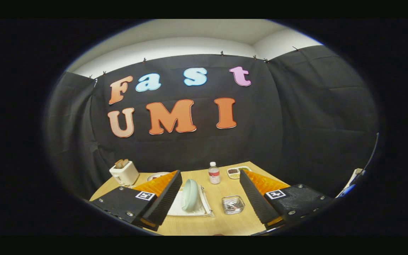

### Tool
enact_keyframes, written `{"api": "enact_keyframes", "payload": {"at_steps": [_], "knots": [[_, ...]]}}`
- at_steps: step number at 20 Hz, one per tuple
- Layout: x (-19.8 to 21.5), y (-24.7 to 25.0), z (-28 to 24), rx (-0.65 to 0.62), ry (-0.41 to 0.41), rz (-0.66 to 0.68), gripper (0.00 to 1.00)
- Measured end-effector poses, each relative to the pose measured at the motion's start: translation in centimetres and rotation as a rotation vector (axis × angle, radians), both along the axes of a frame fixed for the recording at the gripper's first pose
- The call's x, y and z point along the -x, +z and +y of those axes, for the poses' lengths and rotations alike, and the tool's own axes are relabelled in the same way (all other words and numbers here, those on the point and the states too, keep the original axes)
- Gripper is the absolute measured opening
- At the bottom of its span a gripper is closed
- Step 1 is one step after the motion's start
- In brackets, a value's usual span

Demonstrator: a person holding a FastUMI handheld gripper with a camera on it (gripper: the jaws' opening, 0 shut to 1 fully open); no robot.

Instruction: Take the plate from the dish rack, then take the spoon from the basket and place it into the plate.

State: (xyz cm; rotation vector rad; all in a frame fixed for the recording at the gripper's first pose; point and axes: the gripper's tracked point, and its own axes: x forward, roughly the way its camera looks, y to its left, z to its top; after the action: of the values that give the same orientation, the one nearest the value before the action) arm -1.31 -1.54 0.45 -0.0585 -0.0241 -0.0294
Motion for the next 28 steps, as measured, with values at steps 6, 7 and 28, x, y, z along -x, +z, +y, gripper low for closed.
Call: {"api": "enact_keyframes", "payload": {"at_steps": [6, 7, 28], "knots": [[0.1, 0.5, -0.7, -0.037, -0.023, -0.011, 0.97], [-0.1, 0.4, -0.6, -0.037, -0.026, -0.005, 0.97], [-5.1, -3.7, 2.3, 0.093, 0.007, 0.121, 0.98]]}}
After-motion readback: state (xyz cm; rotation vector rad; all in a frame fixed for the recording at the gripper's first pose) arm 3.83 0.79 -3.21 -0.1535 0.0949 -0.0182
